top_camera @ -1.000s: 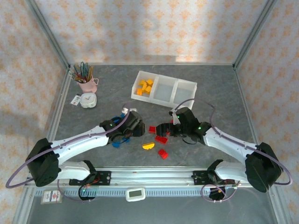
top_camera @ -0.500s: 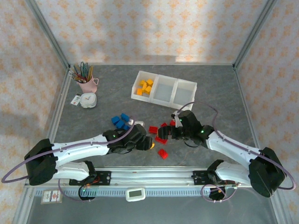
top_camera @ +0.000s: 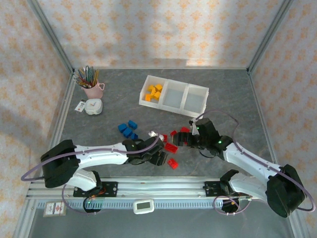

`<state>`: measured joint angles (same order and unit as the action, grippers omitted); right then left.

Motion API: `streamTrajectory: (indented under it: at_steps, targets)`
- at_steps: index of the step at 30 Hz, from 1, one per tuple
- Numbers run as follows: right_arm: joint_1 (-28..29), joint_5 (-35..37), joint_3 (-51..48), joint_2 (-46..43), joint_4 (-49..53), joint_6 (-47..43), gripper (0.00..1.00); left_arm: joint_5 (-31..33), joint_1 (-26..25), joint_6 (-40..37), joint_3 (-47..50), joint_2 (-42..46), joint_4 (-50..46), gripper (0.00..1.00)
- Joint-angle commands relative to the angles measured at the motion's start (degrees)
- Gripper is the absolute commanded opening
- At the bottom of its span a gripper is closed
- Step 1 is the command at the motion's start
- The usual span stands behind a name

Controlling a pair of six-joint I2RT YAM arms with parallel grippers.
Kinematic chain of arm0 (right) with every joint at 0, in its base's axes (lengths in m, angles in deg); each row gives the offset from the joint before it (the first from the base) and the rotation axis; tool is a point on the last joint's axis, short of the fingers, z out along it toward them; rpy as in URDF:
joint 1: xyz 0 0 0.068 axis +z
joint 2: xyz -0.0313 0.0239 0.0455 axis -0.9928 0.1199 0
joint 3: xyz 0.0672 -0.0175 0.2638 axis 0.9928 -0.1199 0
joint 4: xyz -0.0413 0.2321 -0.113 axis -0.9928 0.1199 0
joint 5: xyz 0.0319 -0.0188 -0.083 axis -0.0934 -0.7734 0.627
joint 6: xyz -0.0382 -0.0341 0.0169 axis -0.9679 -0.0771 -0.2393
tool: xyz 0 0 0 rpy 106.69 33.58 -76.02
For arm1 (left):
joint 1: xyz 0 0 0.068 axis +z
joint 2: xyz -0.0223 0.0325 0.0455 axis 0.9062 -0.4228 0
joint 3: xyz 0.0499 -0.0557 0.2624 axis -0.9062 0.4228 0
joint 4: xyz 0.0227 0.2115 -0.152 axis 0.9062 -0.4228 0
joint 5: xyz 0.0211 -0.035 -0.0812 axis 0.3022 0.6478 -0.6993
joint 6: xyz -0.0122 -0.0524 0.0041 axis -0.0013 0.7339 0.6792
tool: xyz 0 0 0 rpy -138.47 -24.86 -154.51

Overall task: Sort the legos into containers by color
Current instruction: Pick up the lego from the middle-left of the table.

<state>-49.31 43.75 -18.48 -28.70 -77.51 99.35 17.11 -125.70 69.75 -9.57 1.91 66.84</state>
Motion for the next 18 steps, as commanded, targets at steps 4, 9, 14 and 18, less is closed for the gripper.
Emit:
streamTrajectory:
  at_steps: [4, 9, 14, 18]
  targets:
    - [-1.08, -0.84, -1.15, -1.45, -0.02, 0.66, 1.0, 2.49, -0.59, -4.62, -2.78, -3.83, 1.89, 0.83]
    - [-1.41, -1.39, -1.31, -1.13, -0.49, 0.48, 1.0, 2.48, -0.56, -5.29, -3.32, -6.14, 2.78, 0.79]
    - [-1.55, -1.59, -1.61, -1.16, -1.05, 0.61, 1.0, 0.89, -0.68, -5.14, -1.74, -7.52, 5.15, 0.74]
    - [-1.55, -1.86, -1.61, -0.98, -1.52, 0.62, 1.0, 2.64, -0.73, -4.35, -1.08, -8.55, 4.36, 0.64]
